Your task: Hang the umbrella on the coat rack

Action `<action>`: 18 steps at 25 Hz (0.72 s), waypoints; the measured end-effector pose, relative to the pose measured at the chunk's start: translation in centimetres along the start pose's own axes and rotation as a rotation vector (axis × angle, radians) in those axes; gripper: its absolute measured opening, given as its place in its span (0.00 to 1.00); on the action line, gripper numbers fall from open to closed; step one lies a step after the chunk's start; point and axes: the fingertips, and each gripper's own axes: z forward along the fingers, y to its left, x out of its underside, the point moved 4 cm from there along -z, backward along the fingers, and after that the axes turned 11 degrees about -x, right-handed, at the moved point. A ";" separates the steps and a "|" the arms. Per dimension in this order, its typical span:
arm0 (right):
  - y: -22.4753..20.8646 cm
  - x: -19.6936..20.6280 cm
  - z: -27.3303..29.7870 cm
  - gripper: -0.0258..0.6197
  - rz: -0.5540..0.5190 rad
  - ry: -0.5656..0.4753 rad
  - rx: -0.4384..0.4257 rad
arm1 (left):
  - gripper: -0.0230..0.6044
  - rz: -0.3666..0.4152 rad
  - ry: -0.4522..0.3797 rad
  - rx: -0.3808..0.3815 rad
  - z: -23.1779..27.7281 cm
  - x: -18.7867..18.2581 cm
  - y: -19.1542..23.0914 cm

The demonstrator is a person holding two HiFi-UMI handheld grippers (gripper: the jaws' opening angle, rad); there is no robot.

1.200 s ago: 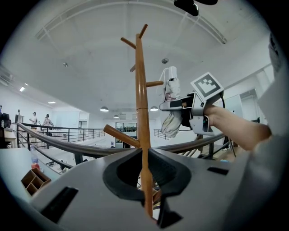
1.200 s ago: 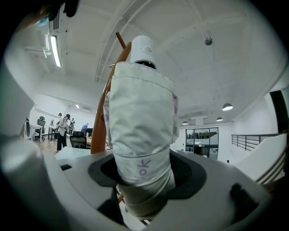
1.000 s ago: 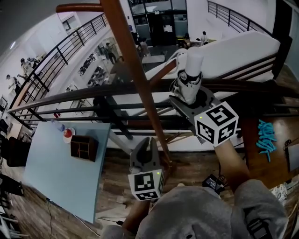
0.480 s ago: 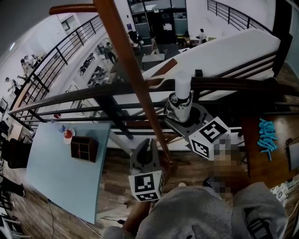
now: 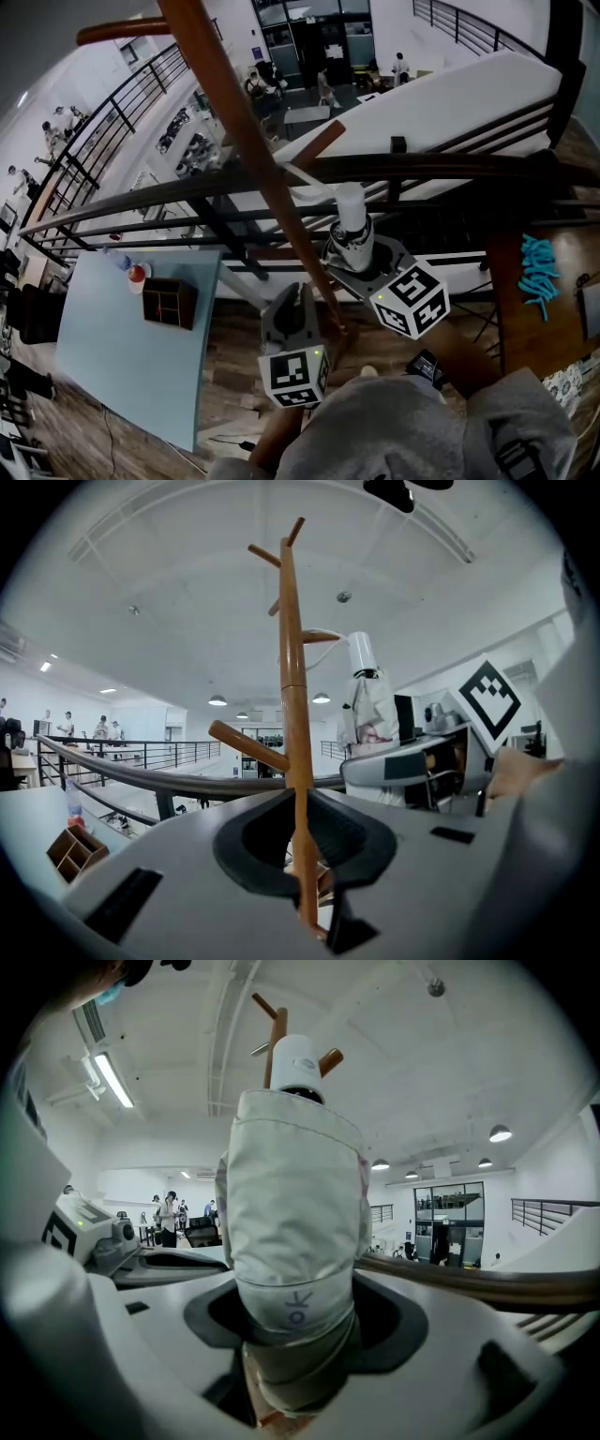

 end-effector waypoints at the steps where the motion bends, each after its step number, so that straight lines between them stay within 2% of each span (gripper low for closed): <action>1: 0.0 0.5 0.0 0.48 0.009 0.006 0.002 | 0.11 0.003 0.002 0.002 0.1 0.0 0.0; 8: -0.2 3.8 -0.3 0.48 0.063 0.040 0.009 | 0.11 0.006 0.007 0.004 0.2 0.2 -0.8; 18: 0.4 6.9 0.3 0.48 0.079 0.077 -0.011 | 0.11 0.000 0.008 0.005 -0.2 0.5 -1.3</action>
